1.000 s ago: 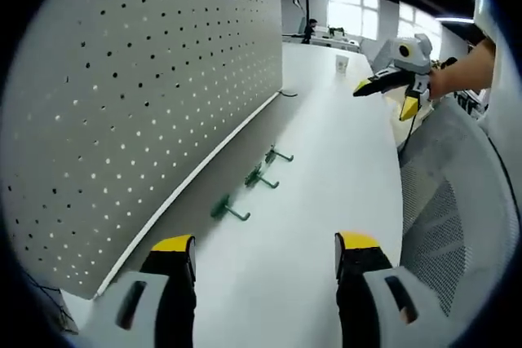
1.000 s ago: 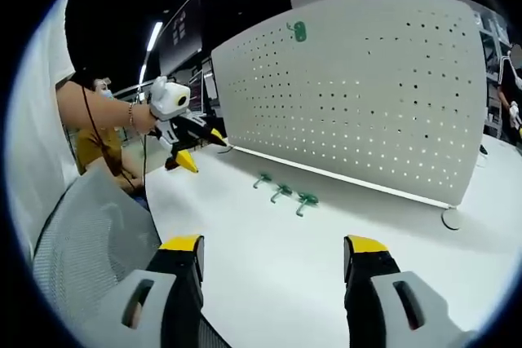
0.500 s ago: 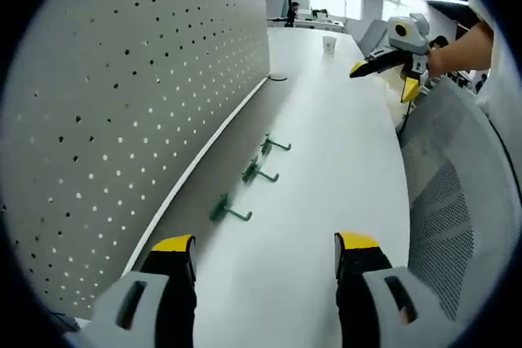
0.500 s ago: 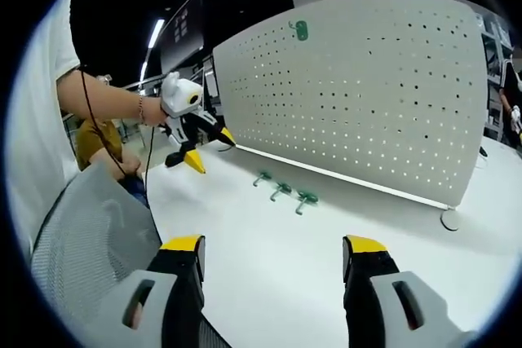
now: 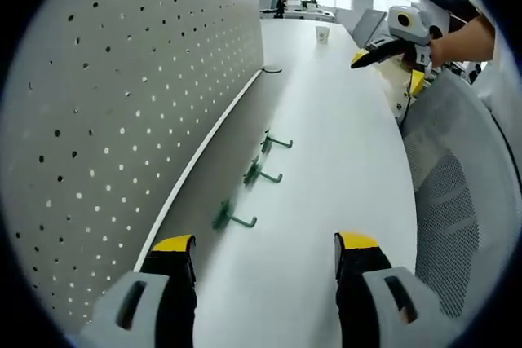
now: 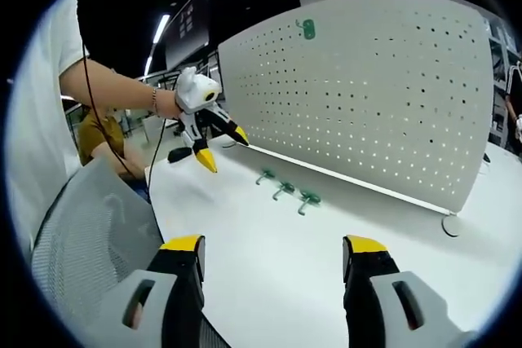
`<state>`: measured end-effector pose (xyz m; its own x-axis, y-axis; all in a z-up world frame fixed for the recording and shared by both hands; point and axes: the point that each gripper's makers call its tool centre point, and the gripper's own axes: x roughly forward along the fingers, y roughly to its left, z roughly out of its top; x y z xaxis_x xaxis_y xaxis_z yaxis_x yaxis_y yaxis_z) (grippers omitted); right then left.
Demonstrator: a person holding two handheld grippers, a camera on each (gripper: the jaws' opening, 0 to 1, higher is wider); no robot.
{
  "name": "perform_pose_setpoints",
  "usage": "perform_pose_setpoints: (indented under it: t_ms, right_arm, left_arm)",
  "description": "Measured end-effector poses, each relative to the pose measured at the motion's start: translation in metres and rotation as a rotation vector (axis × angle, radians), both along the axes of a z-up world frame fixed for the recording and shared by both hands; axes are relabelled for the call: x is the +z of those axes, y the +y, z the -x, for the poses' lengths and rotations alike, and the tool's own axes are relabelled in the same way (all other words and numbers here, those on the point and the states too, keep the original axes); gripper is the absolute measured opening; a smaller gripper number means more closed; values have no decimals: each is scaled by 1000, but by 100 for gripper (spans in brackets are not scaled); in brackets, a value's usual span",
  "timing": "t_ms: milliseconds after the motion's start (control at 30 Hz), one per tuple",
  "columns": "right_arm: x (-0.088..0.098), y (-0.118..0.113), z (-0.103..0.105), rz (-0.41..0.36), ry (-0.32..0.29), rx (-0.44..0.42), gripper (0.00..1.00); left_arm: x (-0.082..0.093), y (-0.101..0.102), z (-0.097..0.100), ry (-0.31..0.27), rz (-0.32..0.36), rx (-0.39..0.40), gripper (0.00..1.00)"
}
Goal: Insert the hook assembly into the mounting plate slot until the hook locks in place.
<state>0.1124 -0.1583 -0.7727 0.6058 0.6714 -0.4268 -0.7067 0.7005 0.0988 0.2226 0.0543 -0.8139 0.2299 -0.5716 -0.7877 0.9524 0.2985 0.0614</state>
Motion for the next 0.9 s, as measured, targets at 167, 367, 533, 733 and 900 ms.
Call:
perform_pose_setpoints:
  t_ms: [167, 367, 533, 733, 900]
  right_arm:
    - [1, 0, 1, 1, 2, 1, 67]
    - [1, 0, 2, 7, 5, 3, 67]
    - [1, 1, 4, 11, 8, 8, 67]
    - [0, 1, 5, 9, 13, 5, 67]
    - [-2, 2, 6, 14, 20, 13, 67]
  left_arm:
    - [-1, -5, -5, -6, -13, -31, 71]
    - [-8, -10, -9, -2, -44, -80, 70]
    - [-14, -14, -12, 8, -77, -124, 70]
    - [-25, -16, -14, 22, -113, -166, 70]
    - [-35, -15, -17, 38, -156, -197, 70]
